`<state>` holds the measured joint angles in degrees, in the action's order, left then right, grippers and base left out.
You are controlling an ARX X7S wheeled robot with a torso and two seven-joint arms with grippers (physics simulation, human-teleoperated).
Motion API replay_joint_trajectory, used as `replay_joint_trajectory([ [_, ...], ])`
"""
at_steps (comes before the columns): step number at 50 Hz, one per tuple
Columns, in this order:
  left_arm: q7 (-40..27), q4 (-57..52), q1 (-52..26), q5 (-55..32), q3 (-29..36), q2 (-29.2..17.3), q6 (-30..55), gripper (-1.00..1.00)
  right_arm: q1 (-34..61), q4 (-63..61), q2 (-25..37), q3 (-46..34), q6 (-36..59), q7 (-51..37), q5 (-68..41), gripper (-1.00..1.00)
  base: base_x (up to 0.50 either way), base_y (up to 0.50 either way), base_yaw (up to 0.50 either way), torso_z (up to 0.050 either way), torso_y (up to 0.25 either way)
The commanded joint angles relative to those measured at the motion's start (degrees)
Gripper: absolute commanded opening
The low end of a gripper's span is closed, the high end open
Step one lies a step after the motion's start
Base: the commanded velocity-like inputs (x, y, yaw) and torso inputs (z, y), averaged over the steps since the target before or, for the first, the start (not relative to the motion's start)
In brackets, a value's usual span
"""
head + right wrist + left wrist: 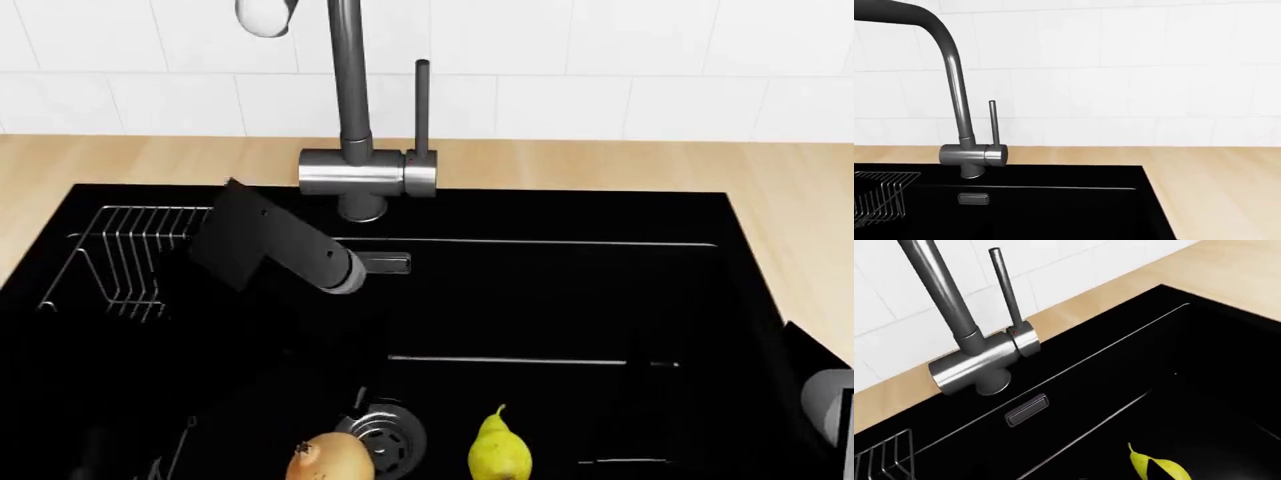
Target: There is a mixed pile of frozen fruits and vegetables on the counter. Locate all the frozen vegetables and place the items in a bowl on the counter. Take all the frozen fruits and defrost them in a running sink.
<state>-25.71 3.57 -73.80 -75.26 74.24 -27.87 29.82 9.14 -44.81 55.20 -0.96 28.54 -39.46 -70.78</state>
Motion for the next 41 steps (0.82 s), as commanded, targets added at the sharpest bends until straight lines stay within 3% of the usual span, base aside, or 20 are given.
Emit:
replay_joint_trajectory([
  [1,-8.2,-15.0,4.4,-3.1,-4.5,-10.4,-4.7,1.0,0.4,-0.6,0.1,0.1,-0.1,-0.4,1.7,1.0,0.0,0.0,0.0,0.0,0.0],
  [28,-18.8,-35.8,16.7,-2.5,-11.3,-34.2,-19.4,1.0,1.9,-1.1,-0.8,-1.8,1.1,-1.8,3.8,1.0,0.0,0.0,0.0,0.0,0.0],
  [41,-20.6,-36.7,25.1,0.0,-11.8,-41.2,-29.8,1.0,0.3,-0.7,0.8,-0.1,0.8,-2.2,3.9,1.0,0.0,0.0,0.0,0.0,0.0],
])
